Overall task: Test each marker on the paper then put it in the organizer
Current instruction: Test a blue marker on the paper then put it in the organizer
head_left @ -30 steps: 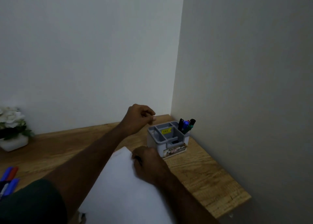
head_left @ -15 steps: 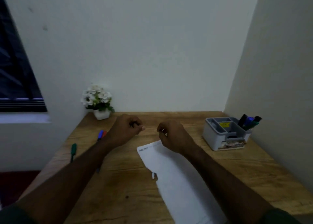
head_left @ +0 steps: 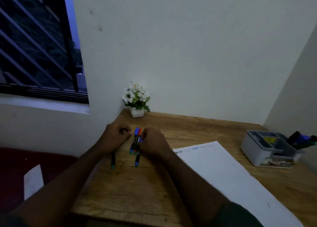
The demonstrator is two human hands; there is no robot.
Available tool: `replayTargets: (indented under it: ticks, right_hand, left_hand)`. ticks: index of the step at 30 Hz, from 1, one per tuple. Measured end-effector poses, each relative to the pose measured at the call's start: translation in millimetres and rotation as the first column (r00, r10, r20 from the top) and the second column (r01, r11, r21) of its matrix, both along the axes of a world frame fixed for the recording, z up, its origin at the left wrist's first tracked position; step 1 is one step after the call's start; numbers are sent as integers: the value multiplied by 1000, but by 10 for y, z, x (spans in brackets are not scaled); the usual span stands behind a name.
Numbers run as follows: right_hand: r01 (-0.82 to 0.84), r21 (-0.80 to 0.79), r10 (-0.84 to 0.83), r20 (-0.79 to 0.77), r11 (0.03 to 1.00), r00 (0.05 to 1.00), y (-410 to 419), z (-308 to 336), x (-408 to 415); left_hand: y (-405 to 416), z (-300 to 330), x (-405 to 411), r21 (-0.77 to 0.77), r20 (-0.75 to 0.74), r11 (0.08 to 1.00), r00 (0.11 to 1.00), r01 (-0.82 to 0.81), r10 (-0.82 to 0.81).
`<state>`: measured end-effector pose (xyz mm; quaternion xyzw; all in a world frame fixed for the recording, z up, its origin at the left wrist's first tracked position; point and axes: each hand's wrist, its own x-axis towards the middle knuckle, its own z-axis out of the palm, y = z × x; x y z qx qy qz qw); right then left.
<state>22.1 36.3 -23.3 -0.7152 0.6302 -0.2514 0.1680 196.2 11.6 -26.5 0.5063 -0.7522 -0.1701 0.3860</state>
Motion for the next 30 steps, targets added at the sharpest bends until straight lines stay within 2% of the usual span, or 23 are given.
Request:
replayTargets:
  ticks: [3, 6, 9, 11, 15, 16, 18, 21, 23, 27, 30]
  right_hand:
    - [38, 50, -36, -34, 998, 999, -65, 17, 32]
    - [76, 39, -70, -139, 996, 988, -93, 34, 45]
    - [99, 30, -92, -171, 995, 981, -108, 12, 29]
    - [112, 60, -105, -119, 992, 987, -109, 49, -42]
    - [91, 86, -105, 171, 992, 980, -76, 214, -408]
    - [76, 66, -86, 180, 995, 980, -49, 252, -536]
    - [22, -55, -22, 1, 998, 1000, -12, 279, -814]
    - [-30, -170, -12, -240, 985, 971, 39, 173, -1266]
    - [-9, -218, -57, -297, 976, 953, 75, 50, -1522]
    - [-4, -400, -176, -411, 916, 894, 167, -249, -1824]
    - [-34, -440, -189, -453, 897, 871, 182, -316, -1881]
  left_hand:
    - [-12, -41, 32, 6, 2, 1000, 1000, 7, -7]
    - [-51, -76, 4, -4, -15, 1000, 1000, 6, -6]
    - [-76, -88, -101, -24, -53, 999, 998, 23, -25]
    - [-79, -67, -212, -48, -90, 998, 995, 46, -50]
    - [-118, 9, -507, -84, -179, 991, 977, 106, -120]
    - [-133, 33, -604, -80, -226, 988, 963, 131, -146]
    - [-147, 70, -821, -55, -323, 983, 928, 176, -184]
    - [-160, 72, -1204, -24, -377, 963, 889, 270, -259]
    - [-156, 32, -1427, -7, -376, 942, 872, 334, -312]
    - [-163, -75, -1770, -27, -274, 900, 862, 436, -426]
    - [-204, -97, -1843, -25, -270, 874, 839, 485, -473]
